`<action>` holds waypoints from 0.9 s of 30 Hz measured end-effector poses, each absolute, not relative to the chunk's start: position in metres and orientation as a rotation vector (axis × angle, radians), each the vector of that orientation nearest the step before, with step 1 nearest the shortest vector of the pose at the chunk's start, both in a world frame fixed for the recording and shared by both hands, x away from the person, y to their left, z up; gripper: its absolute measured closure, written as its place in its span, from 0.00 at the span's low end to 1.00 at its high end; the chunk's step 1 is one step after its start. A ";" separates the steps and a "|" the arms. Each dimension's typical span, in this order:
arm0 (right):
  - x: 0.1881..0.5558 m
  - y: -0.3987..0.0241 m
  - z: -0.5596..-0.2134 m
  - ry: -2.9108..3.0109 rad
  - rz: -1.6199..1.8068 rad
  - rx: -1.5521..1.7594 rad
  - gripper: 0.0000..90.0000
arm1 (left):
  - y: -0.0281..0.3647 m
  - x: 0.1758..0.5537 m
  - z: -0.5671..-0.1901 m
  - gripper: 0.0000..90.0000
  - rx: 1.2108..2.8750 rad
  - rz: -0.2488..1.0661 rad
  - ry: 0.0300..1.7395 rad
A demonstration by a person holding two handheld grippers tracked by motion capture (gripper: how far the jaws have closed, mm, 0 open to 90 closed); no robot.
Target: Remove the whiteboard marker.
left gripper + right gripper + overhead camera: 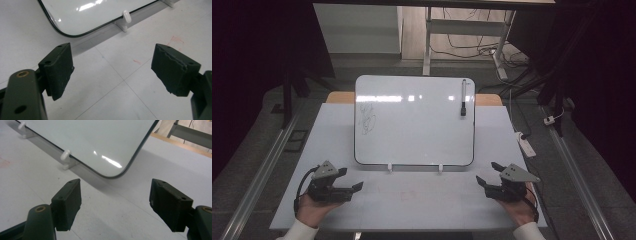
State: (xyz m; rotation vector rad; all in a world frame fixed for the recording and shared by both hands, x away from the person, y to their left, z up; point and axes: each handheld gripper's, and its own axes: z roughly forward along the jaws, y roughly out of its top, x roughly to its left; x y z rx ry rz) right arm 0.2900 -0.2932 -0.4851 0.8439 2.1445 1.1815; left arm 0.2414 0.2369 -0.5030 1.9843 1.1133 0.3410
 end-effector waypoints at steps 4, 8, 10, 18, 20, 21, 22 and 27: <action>0.292 -0.288 -0.473 2.123 1.192 0.834 0.29 | 0.238 0.243 -0.504 0.20 1.984 0.336 1.120; 0.298 -0.281 -0.458 2.103 1.195 0.837 0.32 | 0.238 0.244 -0.505 0.20 1.985 0.336 1.121; 0.303 -0.277 -0.449 2.088 1.195 0.842 0.33 | 0.237 0.244 -0.505 0.20 1.986 0.336 1.119; 0.346 -0.251 -0.402 2.013 1.187 0.906 0.38 | 0.232 0.247 -0.506 0.20 2.008 0.331 1.098; 0.358 -0.244 -0.391 1.998 1.179 0.927 0.39 | 0.232 0.247 -0.506 0.20 2.007 0.330 1.097; 0.364 -0.242 -0.386 1.990 1.177 0.932 0.40 | 0.232 0.247 -0.506 0.20 2.006 0.330 1.094; 0.369 -0.239 -0.382 1.983 1.173 0.943 0.40 | 0.233 0.247 -0.506 0.20 2.006 0.330 1.093; 0.398 -0.226 -0.366 1.965 1.162 0.992 0.42 | 0.234 0.246 -0.507 0.20 2.002 0.326 1.087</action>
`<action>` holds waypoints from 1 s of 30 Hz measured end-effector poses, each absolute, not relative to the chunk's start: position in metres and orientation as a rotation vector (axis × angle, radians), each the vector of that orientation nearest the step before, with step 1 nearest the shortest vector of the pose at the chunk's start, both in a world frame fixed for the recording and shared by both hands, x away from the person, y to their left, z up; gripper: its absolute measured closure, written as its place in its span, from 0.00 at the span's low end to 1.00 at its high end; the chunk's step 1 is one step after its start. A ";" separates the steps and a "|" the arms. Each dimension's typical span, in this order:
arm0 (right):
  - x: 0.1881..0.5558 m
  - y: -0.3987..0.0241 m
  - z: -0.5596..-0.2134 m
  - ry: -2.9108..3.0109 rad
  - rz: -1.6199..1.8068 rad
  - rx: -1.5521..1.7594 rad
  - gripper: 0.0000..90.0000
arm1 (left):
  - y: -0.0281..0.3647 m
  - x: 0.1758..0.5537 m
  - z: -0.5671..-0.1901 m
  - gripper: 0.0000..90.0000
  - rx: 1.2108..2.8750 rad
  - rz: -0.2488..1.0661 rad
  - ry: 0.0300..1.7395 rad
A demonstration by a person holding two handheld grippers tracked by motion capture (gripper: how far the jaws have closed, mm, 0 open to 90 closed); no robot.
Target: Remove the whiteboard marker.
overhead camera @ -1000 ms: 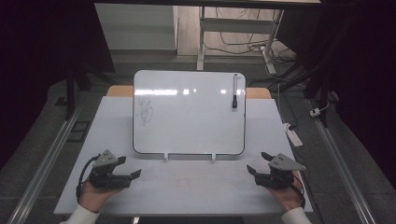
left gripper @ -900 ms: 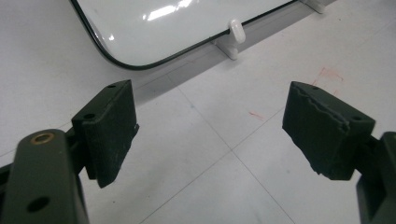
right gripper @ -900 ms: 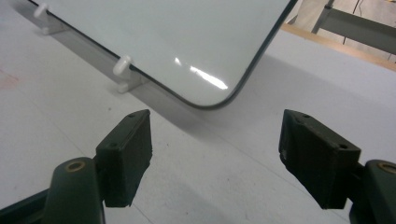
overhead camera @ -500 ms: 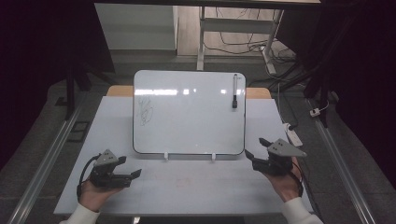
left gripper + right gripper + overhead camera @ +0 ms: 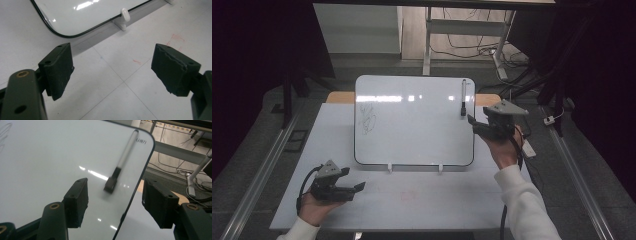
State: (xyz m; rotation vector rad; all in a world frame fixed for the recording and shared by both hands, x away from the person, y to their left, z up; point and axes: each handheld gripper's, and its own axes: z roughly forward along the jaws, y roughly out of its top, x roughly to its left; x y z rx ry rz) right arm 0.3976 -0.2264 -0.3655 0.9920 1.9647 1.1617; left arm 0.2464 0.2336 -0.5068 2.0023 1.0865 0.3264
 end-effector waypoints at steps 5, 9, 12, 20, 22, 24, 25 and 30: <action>0.421 -0.213 -0.357 1.961 1.133 1.027 0.44 | 0.233 0.246 -0.507 0.20 2.002 0.328 1.081; 0.434 -0.202 -0.352 1.956 1.120 1.043 0.47 | 0.233 0.247 -0.507 0.20 2.003 0.328 1.078; 0.447 -0.193 -0.346 1.961 1.084 1.060 0.51 | 0.233 0.247 -0.508 0.20 2.006 0.329 1.077; 0.482 -0.174 -0.340 1.938 0.963 1.152 0.60 | 0.234 0.248 -0.509 0.20 2.008 0.328 1.075; 0.488 -0.173 -0.340 1.924 0.945 1.170 0.62 | 0.234 0.248 -0.509 0.20 2.007 0.327 1.075; 0.493 -0.171 -0.340 1.907 0.927 1.189 0.66 | 0.235 0.248 -0.510 0.20 2.009 0.327 1.073; 0.495 -0.171 -0.340 1.902 0.924 1.199 0.67 | 0.235 0.248 -0.510 0.20 2.010 0.327 1.070; 0.501 -0.168 -0.343 1.882 0.922 1.226 0.75 | 0.235 0.247 -0.511 0.20 2.011 0.328 1.064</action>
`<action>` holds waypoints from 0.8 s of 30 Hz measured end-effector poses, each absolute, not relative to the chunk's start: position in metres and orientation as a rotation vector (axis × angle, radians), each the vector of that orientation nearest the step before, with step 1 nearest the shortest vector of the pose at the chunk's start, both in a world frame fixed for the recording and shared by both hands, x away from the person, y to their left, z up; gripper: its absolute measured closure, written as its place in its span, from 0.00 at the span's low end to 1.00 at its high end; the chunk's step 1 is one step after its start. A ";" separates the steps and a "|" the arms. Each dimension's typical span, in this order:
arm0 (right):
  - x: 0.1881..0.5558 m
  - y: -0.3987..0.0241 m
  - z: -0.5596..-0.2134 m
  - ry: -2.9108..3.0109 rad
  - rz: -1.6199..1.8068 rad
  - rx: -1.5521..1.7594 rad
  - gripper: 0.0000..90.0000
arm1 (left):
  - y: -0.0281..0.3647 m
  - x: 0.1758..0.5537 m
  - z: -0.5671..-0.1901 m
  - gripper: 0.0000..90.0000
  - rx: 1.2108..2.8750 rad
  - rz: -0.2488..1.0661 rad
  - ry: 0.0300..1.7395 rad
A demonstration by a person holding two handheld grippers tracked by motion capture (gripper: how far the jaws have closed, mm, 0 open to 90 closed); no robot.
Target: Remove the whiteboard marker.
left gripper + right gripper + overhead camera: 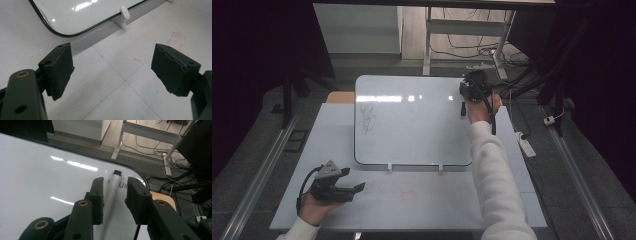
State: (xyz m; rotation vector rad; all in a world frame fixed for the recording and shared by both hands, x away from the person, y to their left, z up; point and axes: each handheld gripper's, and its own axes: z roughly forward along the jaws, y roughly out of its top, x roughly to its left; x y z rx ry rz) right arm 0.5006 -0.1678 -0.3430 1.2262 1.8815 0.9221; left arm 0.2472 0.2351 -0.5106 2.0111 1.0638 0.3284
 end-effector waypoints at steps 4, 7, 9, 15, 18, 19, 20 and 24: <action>0.502 -0.161 -0.344 1.877 0.909 1.222 0.77 | 0.237 0.247 -0.511 0.20 2.006 0.332 1.063; 0.503 -0.156 -0.345 1.870 0.886 1.226 0.79 | 0.237 0.247 -0.511 0.20 2.007 0.335 1.064; 0.504 -0.154 -0.347 1.863 0.866 1.233 0.82 | 0.237 0.246 -0.511 0.20 2.008 0.337 1.067; 0.504 -0.152 -0.349 1.840 0.886 1.261 0.86 | 0.236 0.246 -0.512 0.20 2.011 0.338 1.070; 0.504 -0.150 -0.349 1.836 0.901 1.271 0.89 | 0.237 0.246 -0.512 0.20 2.011 0.339 1.072; 0.503 -0.149 -0.350 1.838 0.893 1.256 0.89 | 0.237 0.246 -0.512 0.20 2.011 0.340 1.074; 0.502 -0.149 -0.350 1.839 0.895 1.250 0.89 | 0.237 0.246 -0.512 0.20 2.011 0.340 1.074; 0.498 -0.151 -0.349 1.833 0.920 1.237 0.89 | 0.239 0.246 -0.513 0.20 2.008 0.340 1.080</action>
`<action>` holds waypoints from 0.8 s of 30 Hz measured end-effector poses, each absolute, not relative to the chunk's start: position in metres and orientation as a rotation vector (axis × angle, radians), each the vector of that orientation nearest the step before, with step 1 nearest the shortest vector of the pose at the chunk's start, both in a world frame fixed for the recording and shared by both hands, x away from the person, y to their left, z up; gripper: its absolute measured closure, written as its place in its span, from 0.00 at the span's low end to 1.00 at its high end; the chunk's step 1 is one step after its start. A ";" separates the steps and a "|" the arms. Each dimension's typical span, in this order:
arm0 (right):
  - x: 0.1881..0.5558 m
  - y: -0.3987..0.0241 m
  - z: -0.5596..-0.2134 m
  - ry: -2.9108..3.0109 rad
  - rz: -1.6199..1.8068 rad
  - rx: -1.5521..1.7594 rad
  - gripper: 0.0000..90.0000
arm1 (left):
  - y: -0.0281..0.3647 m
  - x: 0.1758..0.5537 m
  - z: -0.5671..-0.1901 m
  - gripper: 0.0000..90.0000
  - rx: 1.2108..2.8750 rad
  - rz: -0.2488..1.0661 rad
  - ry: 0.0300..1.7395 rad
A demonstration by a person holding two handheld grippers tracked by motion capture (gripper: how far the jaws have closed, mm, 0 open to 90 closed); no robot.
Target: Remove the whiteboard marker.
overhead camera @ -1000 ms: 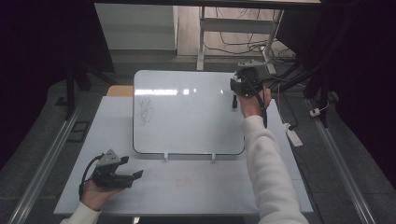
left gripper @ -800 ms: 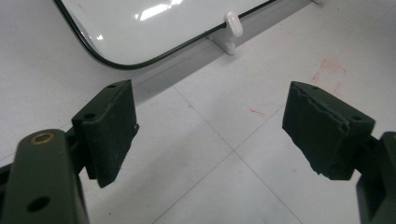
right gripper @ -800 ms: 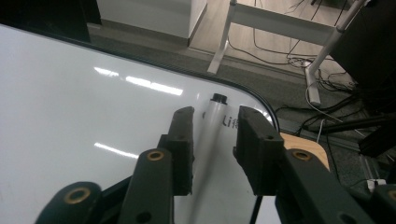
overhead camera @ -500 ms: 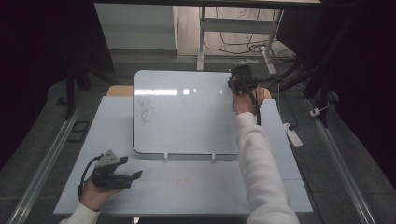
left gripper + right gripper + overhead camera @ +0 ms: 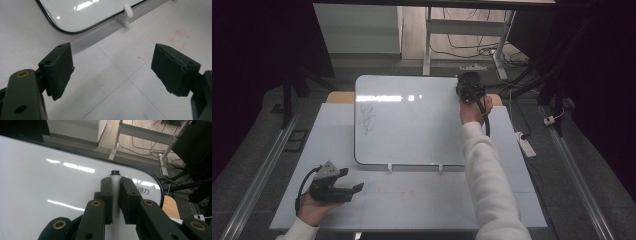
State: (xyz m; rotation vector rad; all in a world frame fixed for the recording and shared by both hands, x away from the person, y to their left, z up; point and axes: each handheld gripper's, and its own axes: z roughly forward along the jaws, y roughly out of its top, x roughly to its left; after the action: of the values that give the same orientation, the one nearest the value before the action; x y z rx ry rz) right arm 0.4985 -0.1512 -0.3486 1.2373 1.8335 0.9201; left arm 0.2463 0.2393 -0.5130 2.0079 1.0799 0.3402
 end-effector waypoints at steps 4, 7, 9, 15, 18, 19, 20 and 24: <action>0.491 -0.157 -0.344 1.823 0.980 1.220 0.89 | 0.240 0.246 -0.513 0.21 2.006 0.341 1.085; 0.483 -0.162 -0.340 1.829 1.023 1.200 0.89 | 0.241 0.246 -0.513 0.21 2.005 0.340 1.086; 0.476 -0.166 -0.339 1.831 1.063 1.184 0.89 | 0.241 0.246 -0.513 0.21 2.003 0.342 1.089; 0.449 -0.178 -0.338 1.846 1.198 1.121 0.89 | 0.241 0.248 -0.514 0.21 2.000 0.345 1.096; 0.433 -0.181 -0.341 1.865 1.257 1.087 0.89 | 0.242 0.248 -0.514 0.21 1.991 0.348 1.103; 0.427 -0.182 -0.343 1.873 1.269 1.072 0.89 | 0.242 0.248 -0.513 0.21 1.988 0.347 1.104; 0.421 -0.182 -0.345 1.882 1.285 1.056 0.89 | 0.242 0.248 -0.513 0.21 1.985 0.345 1.105; 0.399 -0.181 -0.357 1.913 1.336 1.007 0.89 | 0.240 0.248 -0.511 0.22 1.967 0.339 1.108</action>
State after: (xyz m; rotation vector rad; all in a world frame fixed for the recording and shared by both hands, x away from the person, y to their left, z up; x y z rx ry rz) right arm 0.3986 -0.1807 -0.3570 1.0066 1.9130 1.3362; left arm 0.2484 0.2396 -0.5109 1.9672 1.1082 0.3387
